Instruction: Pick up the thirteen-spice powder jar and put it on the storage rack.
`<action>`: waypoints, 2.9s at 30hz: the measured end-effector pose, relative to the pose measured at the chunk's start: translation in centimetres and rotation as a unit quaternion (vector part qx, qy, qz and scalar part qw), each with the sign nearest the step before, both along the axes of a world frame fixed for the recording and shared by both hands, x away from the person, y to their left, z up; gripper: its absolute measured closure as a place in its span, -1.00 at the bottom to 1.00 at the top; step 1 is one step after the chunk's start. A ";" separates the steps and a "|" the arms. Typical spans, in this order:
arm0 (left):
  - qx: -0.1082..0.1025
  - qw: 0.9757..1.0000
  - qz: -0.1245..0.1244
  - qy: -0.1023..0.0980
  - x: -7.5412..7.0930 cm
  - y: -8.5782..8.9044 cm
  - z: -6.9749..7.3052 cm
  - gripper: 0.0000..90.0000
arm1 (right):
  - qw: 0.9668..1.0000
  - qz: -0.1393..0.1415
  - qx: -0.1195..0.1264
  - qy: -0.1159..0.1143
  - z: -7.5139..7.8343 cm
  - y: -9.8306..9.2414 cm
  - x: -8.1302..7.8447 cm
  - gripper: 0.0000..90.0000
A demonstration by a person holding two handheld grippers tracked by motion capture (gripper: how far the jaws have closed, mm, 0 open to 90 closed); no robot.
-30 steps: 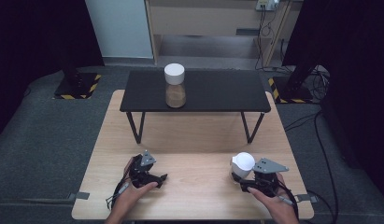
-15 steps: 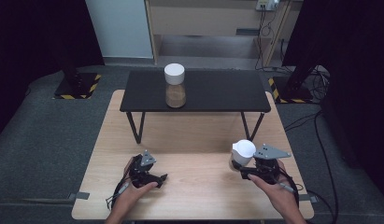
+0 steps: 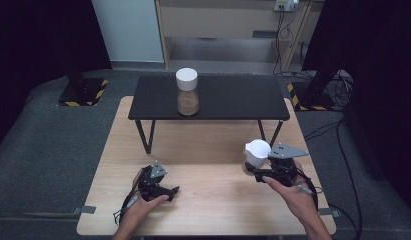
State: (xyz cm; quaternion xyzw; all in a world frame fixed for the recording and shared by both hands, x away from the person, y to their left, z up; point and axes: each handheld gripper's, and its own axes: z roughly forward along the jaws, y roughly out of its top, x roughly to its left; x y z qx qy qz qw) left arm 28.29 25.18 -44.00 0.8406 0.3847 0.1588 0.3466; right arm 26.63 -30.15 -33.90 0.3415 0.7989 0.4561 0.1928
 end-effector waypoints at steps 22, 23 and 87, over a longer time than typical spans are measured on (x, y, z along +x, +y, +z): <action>0.000 1.000 0.000 0.000 0.0 0.0 0.0 -1.00 | 1.000 0.011 -0.007 -0.010 4.4 1.2 1.4 -0.30; 0.000 1.000 0.000 0.000 0.0 0.0 0.0 -1.00 | 1.000 0.012 -0.010 -0.011 4.7 1.2 1.5 -0.30; 0.000 1.000 -0.001 0.000 0.0 0.0 0.0 -1.00 | 1.000 0.012 0.001 -0.009 12.4 2.1 7.0 -0.30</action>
